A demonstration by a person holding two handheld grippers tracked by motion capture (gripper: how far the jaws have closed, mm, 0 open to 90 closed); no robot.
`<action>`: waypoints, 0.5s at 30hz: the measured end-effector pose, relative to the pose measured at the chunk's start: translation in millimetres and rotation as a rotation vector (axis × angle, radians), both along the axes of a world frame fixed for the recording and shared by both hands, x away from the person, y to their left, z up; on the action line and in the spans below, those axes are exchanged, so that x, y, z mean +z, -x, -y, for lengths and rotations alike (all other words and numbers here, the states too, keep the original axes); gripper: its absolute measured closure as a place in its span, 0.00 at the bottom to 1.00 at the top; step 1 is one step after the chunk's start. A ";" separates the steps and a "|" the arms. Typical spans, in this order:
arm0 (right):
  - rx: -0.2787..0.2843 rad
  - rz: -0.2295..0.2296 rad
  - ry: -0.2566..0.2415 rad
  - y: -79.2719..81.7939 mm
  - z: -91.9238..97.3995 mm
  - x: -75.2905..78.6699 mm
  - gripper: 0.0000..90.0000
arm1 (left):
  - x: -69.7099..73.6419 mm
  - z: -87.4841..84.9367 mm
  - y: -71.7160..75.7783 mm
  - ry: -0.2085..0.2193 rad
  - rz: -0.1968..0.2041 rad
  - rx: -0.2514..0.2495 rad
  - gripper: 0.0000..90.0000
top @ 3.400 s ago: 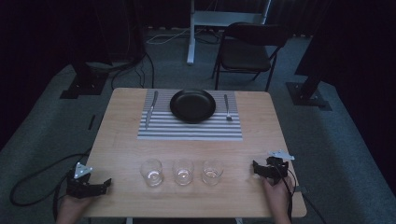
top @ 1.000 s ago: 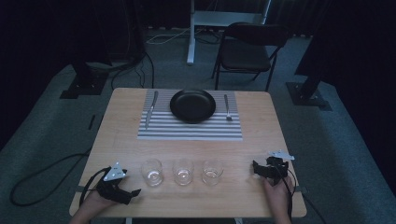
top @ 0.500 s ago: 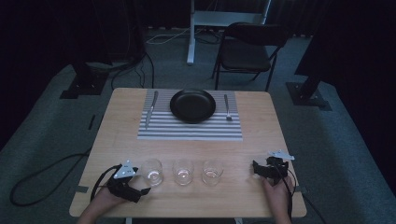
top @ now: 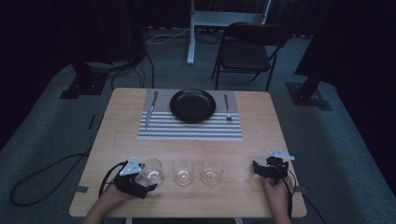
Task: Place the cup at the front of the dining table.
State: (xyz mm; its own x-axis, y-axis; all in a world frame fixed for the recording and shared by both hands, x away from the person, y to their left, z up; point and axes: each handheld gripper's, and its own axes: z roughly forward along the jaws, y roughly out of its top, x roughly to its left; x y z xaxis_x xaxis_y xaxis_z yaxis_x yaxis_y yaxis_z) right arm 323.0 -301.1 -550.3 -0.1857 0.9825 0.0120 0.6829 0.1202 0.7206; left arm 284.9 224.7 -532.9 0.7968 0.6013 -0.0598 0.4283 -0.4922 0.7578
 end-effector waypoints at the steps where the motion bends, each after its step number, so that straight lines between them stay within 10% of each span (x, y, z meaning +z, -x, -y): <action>1: 0.000 0.000 0.000 0.0 0.0 0.0 0.13 | 0.0 0.0 0.0 0.000 0.000 0.000 0.02; 15: 0.000 0.000 0.000 0.0 0.0 0.0 0.13 | -0.2 7.2 -5.4 0.046 0.034 -0.003 0.02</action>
State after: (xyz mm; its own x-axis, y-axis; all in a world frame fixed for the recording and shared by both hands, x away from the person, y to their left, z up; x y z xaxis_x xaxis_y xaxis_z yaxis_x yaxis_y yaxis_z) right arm 323.1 -301.1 -550.3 -0.1858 0.9825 0.0119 0.6828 0.1204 0.7207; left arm 290.3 217.5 -533.1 0.8006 0.5962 -0.0599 0.4002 -0.4576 0.7940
